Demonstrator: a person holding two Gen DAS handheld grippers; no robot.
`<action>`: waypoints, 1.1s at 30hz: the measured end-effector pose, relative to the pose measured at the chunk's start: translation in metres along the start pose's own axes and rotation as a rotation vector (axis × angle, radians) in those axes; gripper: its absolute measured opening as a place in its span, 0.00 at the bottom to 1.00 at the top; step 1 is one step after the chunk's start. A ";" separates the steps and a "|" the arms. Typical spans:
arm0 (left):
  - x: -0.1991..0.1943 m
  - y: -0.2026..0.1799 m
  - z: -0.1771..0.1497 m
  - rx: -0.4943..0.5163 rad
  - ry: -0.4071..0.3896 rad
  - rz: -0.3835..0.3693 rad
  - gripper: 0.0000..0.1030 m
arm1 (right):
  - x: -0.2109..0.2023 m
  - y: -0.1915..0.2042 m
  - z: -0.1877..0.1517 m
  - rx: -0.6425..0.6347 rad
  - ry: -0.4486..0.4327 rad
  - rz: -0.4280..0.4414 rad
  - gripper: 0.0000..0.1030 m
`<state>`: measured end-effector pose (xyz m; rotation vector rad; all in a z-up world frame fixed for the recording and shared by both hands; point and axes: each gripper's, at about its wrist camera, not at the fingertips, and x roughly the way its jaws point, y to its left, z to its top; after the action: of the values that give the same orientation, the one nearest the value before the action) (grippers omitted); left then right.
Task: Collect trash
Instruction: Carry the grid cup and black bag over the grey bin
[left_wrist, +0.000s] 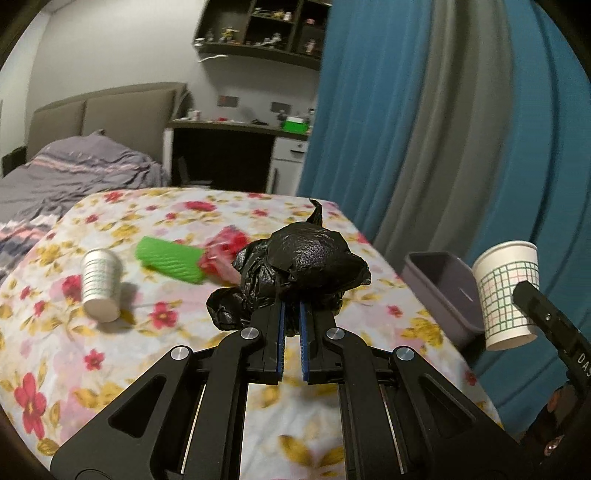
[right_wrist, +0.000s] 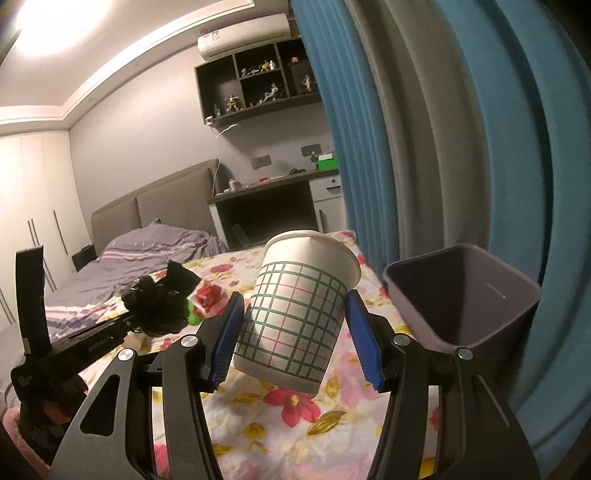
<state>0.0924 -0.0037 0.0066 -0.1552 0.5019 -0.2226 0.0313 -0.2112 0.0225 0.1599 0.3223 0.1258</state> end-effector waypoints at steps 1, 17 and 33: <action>0.003 -0.007 0.002 0.011 0.000 -0.015 0.05 | -0.002 -0.003 0.002 -0.001 -0.009 -0.009 0.54; 0.058 -0.125 0.027 0.171 0.022 -0.212 0.05 | -0.002 -0.065 0.022 -0.003 -0.110 -0.199 0.54; 0.150 -0.201 0.019 0.206 0.141 -0.398 0.06 | 0.035 -0.118 0.014 0.014 -0.100 -0.361 0.54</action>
<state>0.1950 -0.2325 -0.0048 -0.0371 0.5818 -0.6754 0.0801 -0.3234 0.0040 0.1193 0.2482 -0.2415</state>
